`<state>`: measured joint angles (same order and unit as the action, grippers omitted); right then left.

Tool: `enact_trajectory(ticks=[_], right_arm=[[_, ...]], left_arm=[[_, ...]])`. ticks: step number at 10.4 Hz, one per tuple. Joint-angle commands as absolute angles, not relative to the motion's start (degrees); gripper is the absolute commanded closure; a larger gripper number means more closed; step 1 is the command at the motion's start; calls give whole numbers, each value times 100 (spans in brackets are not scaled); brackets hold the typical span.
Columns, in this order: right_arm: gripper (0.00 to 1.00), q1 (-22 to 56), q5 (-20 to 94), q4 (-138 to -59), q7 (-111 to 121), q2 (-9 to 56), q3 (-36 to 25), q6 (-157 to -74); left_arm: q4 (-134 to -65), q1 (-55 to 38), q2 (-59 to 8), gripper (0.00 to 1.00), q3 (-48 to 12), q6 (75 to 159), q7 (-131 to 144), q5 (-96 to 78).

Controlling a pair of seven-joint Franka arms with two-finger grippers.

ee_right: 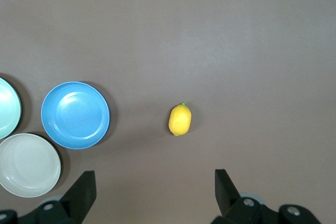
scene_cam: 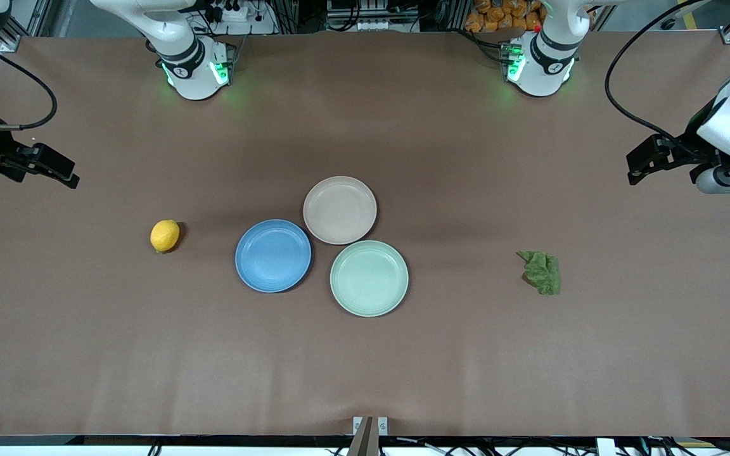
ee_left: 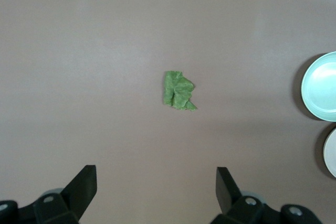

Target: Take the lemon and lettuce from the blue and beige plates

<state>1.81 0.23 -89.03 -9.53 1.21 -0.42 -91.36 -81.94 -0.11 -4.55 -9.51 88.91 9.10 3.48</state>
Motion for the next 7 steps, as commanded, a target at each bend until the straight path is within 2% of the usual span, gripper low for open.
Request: enact_trajectory(ticks=[1, 7], right_arm=[[0, 149, 26, -8886, -932, 105, -26, -9149], [0, 114, 26, -8895, -923, 114, -35, -9158]], left_arm=[[-8411, -9, -272, 0, -879, 8903, 791, 246], [-8455, 79, -308, 0, -861, 8903, 721, 229]])
